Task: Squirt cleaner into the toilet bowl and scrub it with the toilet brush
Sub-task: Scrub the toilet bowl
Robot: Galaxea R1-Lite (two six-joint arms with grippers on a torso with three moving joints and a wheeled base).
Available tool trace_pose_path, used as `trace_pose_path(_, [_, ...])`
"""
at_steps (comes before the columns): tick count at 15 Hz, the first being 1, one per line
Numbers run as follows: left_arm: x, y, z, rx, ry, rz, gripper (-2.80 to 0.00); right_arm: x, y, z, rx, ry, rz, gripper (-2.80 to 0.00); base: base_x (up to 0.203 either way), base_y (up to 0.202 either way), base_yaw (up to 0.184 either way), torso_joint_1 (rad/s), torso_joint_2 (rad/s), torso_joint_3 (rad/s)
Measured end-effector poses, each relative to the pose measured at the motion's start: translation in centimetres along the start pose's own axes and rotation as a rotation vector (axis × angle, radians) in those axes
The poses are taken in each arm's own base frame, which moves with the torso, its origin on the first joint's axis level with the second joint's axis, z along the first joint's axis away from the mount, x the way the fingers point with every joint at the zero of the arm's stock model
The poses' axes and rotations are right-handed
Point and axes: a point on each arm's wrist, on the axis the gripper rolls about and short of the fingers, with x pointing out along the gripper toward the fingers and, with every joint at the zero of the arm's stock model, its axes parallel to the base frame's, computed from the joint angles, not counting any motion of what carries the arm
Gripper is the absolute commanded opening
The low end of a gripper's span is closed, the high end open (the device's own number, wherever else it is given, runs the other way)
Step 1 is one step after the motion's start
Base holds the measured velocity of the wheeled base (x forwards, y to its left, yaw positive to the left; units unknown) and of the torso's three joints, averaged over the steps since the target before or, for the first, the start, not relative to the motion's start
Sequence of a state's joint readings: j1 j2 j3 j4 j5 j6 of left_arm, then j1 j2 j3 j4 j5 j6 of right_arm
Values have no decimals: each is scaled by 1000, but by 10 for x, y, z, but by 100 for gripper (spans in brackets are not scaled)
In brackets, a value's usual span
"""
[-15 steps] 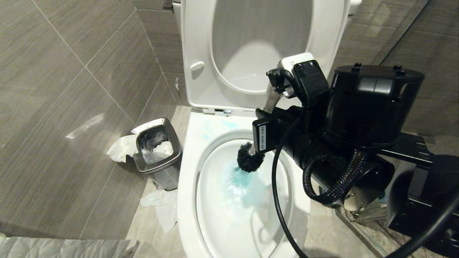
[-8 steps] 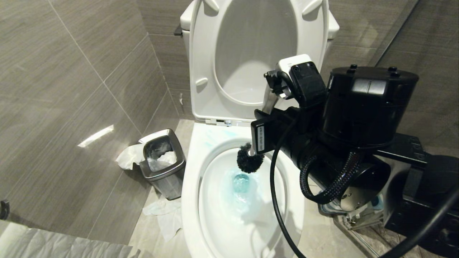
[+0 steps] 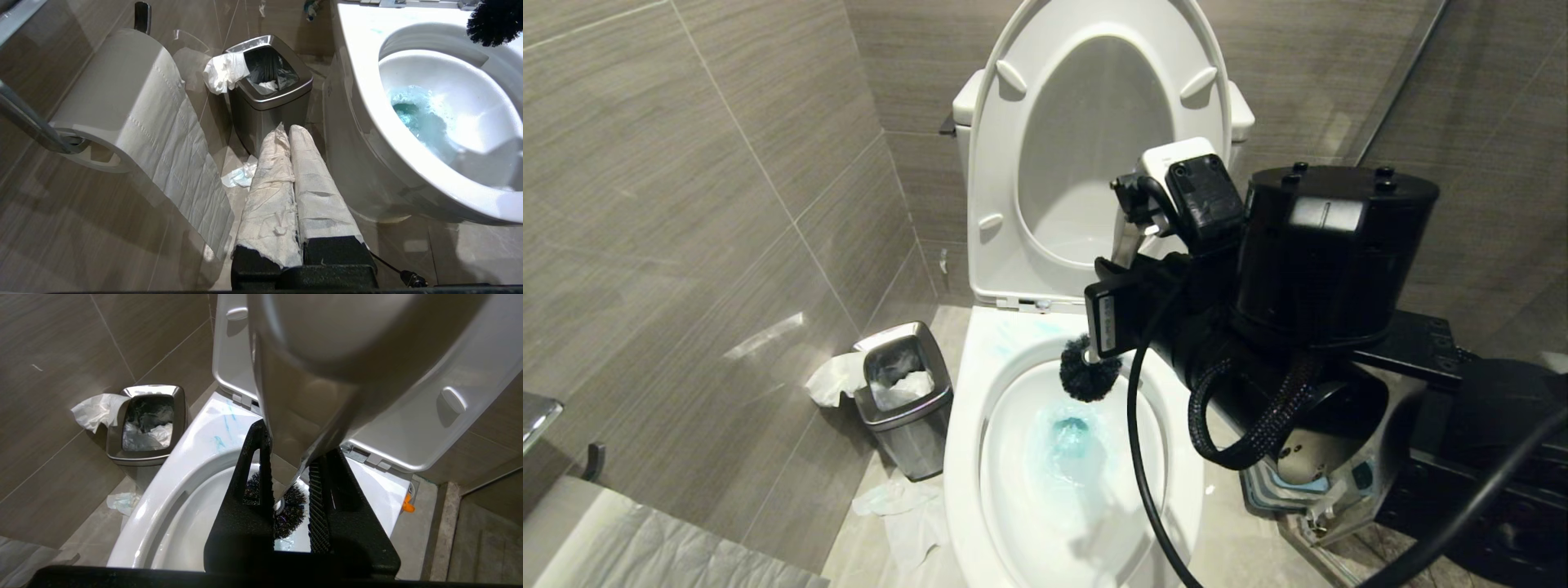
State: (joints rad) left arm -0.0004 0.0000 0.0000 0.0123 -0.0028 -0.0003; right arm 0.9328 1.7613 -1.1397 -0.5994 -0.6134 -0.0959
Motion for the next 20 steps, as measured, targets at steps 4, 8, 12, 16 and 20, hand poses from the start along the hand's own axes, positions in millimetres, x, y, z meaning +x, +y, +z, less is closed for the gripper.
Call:
trace_pose_path(4, [0,0,0,0,0,0,-280,8,-1,-7,19,17,-13,-280,0,0,0,2,2,21])
trace_pose_path(8, [0,0,0,0,0,-1,-280,19,-4,-14,45,38,-14,-280,0,0,0,0,0,0])
trace_pose_path(12, [0,0,0,0,0,0,-280,32,-15,-23,51,76,63,-280,0,0,0,0,0,0])
trace_pose_path(16, [0,0,0,0,0,-1,-280,51,-31,-37,51,106,84,-280,0,0,0,0,0,0])
trace_pose_path(20, [0,0,0,0,0,0,-280,69,-30,-51,50,133,77,-280,0,0,0,0,0,0])
